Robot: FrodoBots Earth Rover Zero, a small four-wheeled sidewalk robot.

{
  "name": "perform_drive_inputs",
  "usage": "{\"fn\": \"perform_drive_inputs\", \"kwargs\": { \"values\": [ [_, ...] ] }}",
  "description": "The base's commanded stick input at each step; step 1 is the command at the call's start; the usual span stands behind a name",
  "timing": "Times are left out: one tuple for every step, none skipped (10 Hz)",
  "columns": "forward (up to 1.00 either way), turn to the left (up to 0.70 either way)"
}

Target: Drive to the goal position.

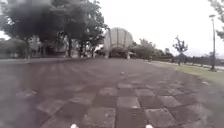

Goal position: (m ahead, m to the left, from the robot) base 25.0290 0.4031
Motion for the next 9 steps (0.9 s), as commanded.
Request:
{"fn": "perform_drive_inputs", "kwargs": {
  "values": [
    [0.98, 0.00],
    [0.98, 0.00],
    [0.98, 0.00],
    [0.98, 0.00],
    [0.98, 0.00],
    [0.98, -0.01],
    [0.98, -0.39],
    [0.98, -0.39],
    [0.98, -0.39]
  ]
}}
